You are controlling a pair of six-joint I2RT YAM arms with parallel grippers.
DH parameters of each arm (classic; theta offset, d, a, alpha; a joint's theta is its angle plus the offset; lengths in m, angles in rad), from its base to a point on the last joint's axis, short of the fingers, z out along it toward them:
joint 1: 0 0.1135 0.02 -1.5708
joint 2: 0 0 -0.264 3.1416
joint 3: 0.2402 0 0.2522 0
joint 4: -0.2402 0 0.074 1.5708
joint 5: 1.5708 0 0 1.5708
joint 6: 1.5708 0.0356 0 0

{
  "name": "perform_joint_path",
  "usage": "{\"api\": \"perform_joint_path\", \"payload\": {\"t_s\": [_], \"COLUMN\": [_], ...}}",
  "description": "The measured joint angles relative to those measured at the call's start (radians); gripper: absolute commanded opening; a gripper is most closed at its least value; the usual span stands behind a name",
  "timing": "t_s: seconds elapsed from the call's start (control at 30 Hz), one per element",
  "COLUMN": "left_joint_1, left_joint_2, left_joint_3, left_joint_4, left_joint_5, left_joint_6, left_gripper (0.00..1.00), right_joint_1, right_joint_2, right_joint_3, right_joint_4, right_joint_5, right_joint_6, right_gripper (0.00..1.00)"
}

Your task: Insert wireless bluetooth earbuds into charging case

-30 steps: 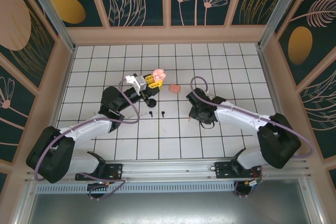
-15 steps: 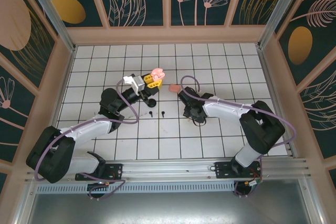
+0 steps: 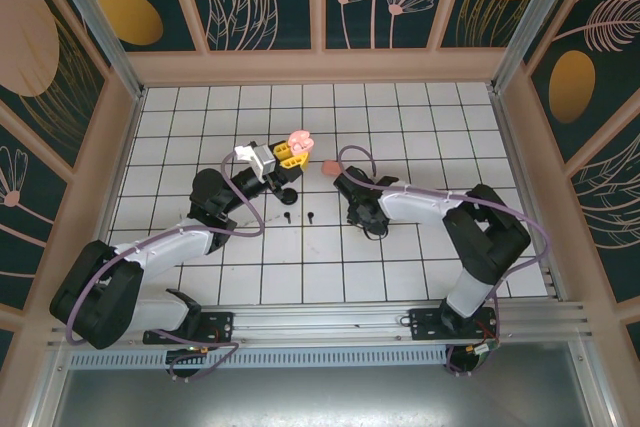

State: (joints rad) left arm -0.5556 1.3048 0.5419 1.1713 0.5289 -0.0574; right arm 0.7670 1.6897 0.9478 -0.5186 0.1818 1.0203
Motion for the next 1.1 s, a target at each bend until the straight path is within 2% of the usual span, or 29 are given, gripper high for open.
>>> {"api": "perform_joint_path", "payload": {"t_s": [0.83,1.1], "left_joint_1": [0.000,0.000], "left_joint_2": [0.000,0.000], "left_joint_3": [0.000,0.000], "left_joint_4": [0.000,0.000], "left_joint_5": [0.000,0.000], "left_joint_6": [0.000,0.000], "left_gripper": [0.00,0.00], "right_joint_1": [0.012,0.017], "right_joint_2": [0.021,0.018], "right_joint_3": [0.013,0.013], "right_joint_4": [0.002,0.011], "right_joint_5": [0.012,0.018], "right_joint_6": [-0.002,-0.001], "right_gripper": [0.21,0.20]}}
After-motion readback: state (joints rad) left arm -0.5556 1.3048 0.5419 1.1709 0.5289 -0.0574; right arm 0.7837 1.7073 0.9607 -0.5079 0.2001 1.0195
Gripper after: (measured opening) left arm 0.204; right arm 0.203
